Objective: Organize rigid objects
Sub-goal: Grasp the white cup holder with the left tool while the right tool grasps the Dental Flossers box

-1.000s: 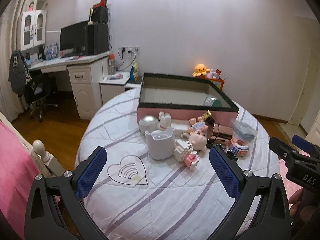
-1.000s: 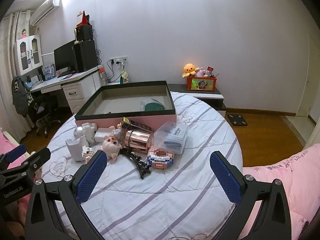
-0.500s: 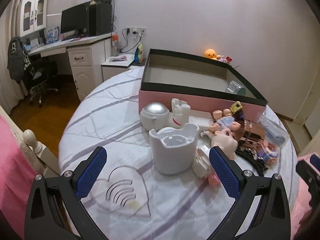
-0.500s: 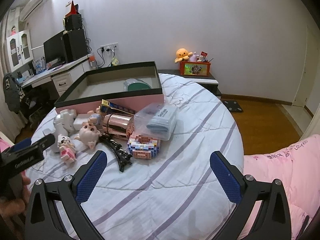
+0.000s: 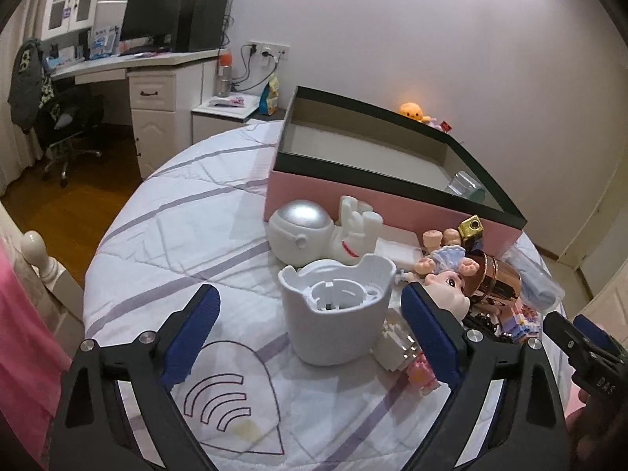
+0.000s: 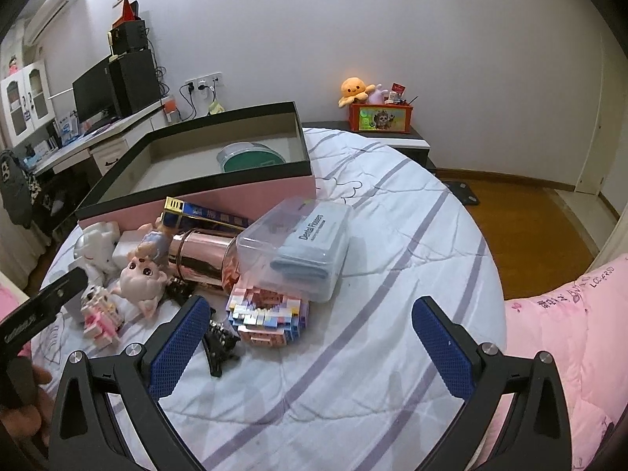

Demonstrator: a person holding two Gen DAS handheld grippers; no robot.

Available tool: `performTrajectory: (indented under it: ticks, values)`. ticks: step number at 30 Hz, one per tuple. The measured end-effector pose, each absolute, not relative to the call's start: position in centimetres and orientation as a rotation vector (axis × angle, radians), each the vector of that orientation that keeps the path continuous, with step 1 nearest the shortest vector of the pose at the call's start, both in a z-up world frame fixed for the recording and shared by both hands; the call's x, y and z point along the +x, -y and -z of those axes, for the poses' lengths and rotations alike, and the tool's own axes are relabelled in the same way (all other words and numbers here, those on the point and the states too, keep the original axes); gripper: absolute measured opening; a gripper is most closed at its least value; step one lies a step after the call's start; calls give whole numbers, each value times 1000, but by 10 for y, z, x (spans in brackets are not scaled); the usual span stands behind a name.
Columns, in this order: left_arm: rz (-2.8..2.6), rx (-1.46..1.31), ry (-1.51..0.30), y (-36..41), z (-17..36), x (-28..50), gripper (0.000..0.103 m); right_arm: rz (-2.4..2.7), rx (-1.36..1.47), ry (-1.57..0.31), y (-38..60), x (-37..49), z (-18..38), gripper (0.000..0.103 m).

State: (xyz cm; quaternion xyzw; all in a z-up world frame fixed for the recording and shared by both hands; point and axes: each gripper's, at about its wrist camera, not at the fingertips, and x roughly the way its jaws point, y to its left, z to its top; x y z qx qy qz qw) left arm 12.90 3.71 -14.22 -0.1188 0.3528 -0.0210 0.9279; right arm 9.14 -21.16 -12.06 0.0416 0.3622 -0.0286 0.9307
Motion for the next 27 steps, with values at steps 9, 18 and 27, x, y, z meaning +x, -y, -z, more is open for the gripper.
performTrajectory:
  ticks: [9, 18, 27]
  values:
    - [55, -318, -760, -47, 150, 143, 72, 55, 90, -756, 211, 96, 126, 103]
    - [35, -224, -814, -37, 154, 142, 71, 66, 95, -762, 214, 99, 128, 103]
    - [63, -245, -789, -39, 152, 134, 54, 60, 122, -757, 218, 120, 129, 103]
